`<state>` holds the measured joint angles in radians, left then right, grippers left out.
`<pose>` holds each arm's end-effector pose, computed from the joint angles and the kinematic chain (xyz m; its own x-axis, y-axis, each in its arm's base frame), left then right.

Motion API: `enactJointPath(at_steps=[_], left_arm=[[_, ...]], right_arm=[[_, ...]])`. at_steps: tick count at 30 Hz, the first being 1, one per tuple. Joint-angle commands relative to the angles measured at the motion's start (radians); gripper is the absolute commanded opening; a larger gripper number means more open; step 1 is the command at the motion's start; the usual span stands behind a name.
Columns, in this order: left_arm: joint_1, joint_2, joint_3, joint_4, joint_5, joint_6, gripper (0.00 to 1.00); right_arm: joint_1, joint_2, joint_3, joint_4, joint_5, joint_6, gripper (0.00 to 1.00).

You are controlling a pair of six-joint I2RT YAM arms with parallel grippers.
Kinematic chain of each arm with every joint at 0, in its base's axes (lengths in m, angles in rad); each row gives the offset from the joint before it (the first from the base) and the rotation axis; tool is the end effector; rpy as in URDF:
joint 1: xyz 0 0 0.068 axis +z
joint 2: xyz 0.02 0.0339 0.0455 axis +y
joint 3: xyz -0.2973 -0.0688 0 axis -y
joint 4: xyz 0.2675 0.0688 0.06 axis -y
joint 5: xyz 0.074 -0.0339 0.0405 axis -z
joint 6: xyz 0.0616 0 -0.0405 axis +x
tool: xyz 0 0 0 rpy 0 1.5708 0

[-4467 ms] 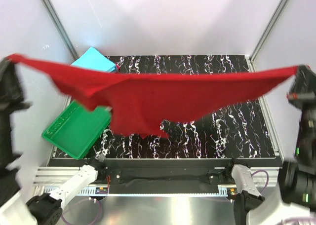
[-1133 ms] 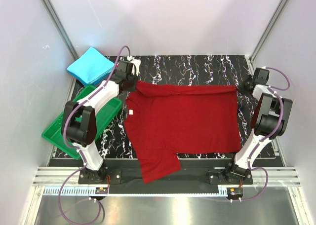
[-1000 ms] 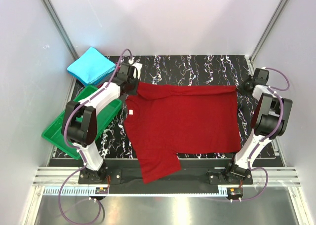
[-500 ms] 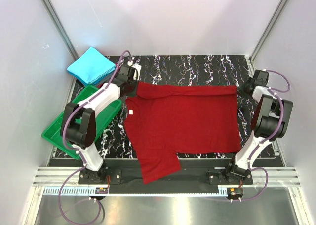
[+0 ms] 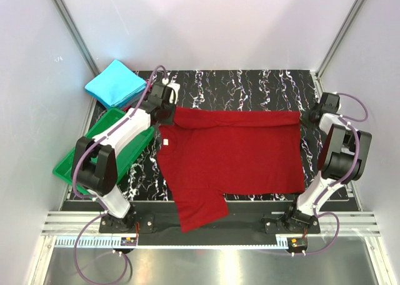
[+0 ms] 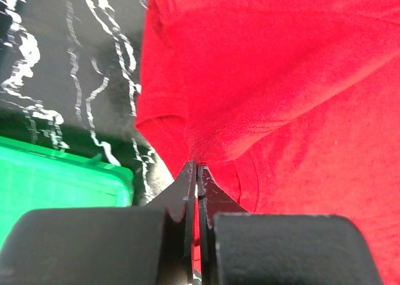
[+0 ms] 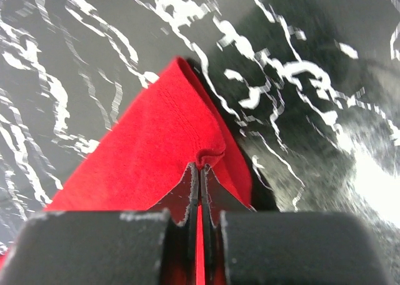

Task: Fold and stack the t-shirts
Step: Fold the tshirt

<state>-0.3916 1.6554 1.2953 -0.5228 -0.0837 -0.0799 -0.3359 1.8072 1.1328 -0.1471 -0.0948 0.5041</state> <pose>0.3741 -0.1489 0.2670 -0.7383 0.2188 -0.6380 0.2732 0.9619 0.0137 0.4062 -0.1356 0.1833 -0.4762 0.6756 -0.5629 0.5679 0.7250 0.3897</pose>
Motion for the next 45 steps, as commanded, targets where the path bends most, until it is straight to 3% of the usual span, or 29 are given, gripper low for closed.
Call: enactJointPath(at_steps=[1,4,7,8,11,12,17,19,25,28,29,32,35,39,45], left_arm=[[-0.029,0.026,-0.030,-0.009,-0.014,-0.004,0.00],[-0.052,0.067,-0.036,-0.020,-0.021,-0.023,0.00],[-0.053,0.096,-0.039,-0.020,-0.028,-0.046,0.00],[-0.053,0.098,-0.036,-0.020,-0.030,-0.049,0.00],[-0.053,0.099,-0.008,-0.020,-0.033,-0.055,0.00],[-0.053,0.098,-0.001,-0.020,-0.030,-0.055,0.05],[-0.053,0.106,0.055,-0.039,0.016,-0.054,0.10],[-0.053,0.103,0.056,-0.043,0.042,-0.050,0.00],[-0.052,0.073,0.042,-0.043,0.053,-0.066,0.00],[-0.044,0.072,0.091,-0.042,0.077,-0.089,0.00],[-0.038,0.082,0.108,-0.043,0.117,-0.093,0.00],[-0.013,0.127,0.195,-0.063,0.163,-0.095,0.00],[0.014,0.193,0.304,-0.108,0.217,-0.089,0.00],[0.059,0.242,0.410,-0.120,0.286,-0.101,0.00],[0.100,0.317,0.492,-0.134,0.372,-0.109,0.00]], right_arm=[[-0.003,-0.029,-0.031,0.007,0.033,-0.007,0.00],[-0.003,-0.014,-0.034,0.006,0.024,-0.013,0.01],[-0.003,-0.028,-0.034,0.006,-0.015,-0.010,0.11],[-0.003,-0.046,-0.033,0.001,-0.031,-0.006,0.21],[0.001,-0.103,-0.034,-0.017,-0.089,0.008,0.36],[0.006,-0.121,-0.036,-0.028,-0.088,0.022,0.46],[0.012,-0.218,-0.083,-0.042,-0.072,0.063,0.55],[0.021,-0.238,-0.102,-0.039,-0.082,0.080,0.56],[0.162,-0.296,-0.116,-0.042,-0.066,0.117,0.54],[0.329,-0.321,-0.157,0.073,-0.054,0.108,0.54],[0.451,-0.321,-0.178,0.195,-0.046,0.079,0.54],[0.607,-0.299,-0.235,0.384,-0.019,0.035,0.54],[0.692,-0.223,-0.200,0.435,0.018,0.033,0.46],[0.823,-0.091,-0.101,0.458,0.038,0.021,0.45],[0.899,0.096,0.068,0.426,0.079,0.014,0.36]])
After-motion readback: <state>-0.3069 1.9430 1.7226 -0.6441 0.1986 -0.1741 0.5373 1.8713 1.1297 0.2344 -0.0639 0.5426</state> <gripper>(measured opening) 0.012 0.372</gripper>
